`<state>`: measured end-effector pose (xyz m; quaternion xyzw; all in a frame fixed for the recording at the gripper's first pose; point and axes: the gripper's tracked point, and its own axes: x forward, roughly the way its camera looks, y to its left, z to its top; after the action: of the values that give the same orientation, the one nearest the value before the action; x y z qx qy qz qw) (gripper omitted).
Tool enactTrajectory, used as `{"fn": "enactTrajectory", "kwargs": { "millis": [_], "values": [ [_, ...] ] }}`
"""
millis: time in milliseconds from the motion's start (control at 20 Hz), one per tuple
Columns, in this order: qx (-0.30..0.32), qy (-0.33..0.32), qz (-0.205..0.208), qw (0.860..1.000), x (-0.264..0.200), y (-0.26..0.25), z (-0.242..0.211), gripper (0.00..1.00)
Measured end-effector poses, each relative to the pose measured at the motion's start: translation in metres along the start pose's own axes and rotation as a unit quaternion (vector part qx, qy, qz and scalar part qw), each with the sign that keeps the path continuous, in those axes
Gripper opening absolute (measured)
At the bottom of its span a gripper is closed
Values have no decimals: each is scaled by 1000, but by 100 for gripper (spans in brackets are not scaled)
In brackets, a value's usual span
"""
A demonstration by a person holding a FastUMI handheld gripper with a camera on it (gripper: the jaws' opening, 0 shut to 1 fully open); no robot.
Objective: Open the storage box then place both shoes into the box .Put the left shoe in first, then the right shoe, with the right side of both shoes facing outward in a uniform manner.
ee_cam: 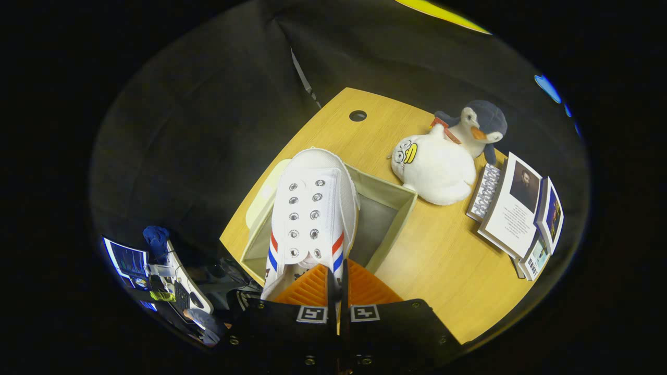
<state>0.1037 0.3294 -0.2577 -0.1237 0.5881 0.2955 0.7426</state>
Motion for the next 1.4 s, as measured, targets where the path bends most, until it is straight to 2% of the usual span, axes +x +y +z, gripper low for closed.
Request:
{"fn": "enactTrajectory", "kwargs": {
  "millis": [50, 150, 200, 300, 400, 600, 800, 900, 1200, 1300, 1400],
  "values": [
    [5, 0, 8, 1000, 1, 4, 2, 2],
    [25, -2, 61, 998, 0, 27, 7, 15],
    [32, -6, 75, 997, -9, 35, 13, 34],
    [28, -29, 76, 996, -16, 27, 22, 59],
    [18, -51, 65, 996, -26, 20, 24, 77],
    [28, -82, 62, 994, -60, 4, 20, 77],
    [42, -141, 33, 989, -92, -27, 19, 77],
    [52, -181, 18, 982, -123, -39, 10, 77],
    [81, -307, -29, 948, -207, -74, -16, 77],
    [90, -351, -54, 931, -234, -88, -25, 77],
    [101, -405, -76, 906, -262, -97, -34, 81]
  ]
}}
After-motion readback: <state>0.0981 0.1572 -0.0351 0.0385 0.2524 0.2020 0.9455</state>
